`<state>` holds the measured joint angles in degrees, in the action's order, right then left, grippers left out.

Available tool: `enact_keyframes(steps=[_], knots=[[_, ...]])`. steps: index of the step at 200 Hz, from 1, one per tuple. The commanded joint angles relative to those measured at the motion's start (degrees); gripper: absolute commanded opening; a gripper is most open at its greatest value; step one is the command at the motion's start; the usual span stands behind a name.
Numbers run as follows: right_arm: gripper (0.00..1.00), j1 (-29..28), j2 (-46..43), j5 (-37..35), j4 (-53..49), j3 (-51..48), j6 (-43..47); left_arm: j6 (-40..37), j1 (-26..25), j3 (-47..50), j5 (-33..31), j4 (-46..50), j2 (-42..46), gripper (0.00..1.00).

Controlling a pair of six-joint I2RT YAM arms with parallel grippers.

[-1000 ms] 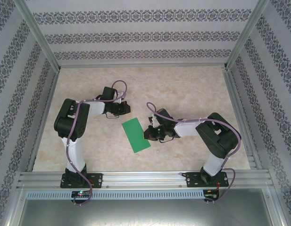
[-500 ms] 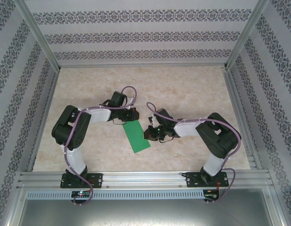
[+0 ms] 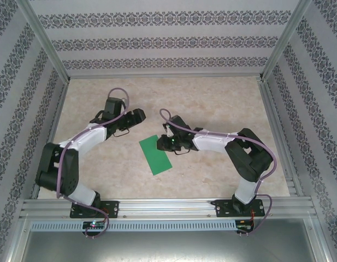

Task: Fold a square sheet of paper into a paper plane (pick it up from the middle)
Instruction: First fold in half a square sheet of paper at the center of the table, then rotate the square sheet of paper at the center of the table.

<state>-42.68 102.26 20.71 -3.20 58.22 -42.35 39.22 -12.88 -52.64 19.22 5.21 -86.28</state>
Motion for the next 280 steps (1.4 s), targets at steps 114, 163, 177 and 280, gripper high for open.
enact_keyframes(steps=[114, 163, 177, 280], knots=[[0.26, 0.90, 15.43, -12.32, -13.49, 17.41, 4.51, -1.40, 5.50, 8.32, -5.04, 15.54, 14.10, 1.00], [0.27, 5.33, 13.40, -19.44, -14.73, 15.92, -4.32, -1.91, 5.43, 8.22, 4.36, 15.62, 12.37, 1.00], [0.31, 5.33, 12.00, -20.63, -14.53, 16.30, -4.59, -2.05, 5.41, 8.22, 6.75, 15.53, 11.38, 1.00], [0.50, 5.32, 10.42, -18.25, -19.20, 19.58, -1.27, -0.42, -0.67, 7.91, 15.78, 13.95, 5.69, 1.00]])
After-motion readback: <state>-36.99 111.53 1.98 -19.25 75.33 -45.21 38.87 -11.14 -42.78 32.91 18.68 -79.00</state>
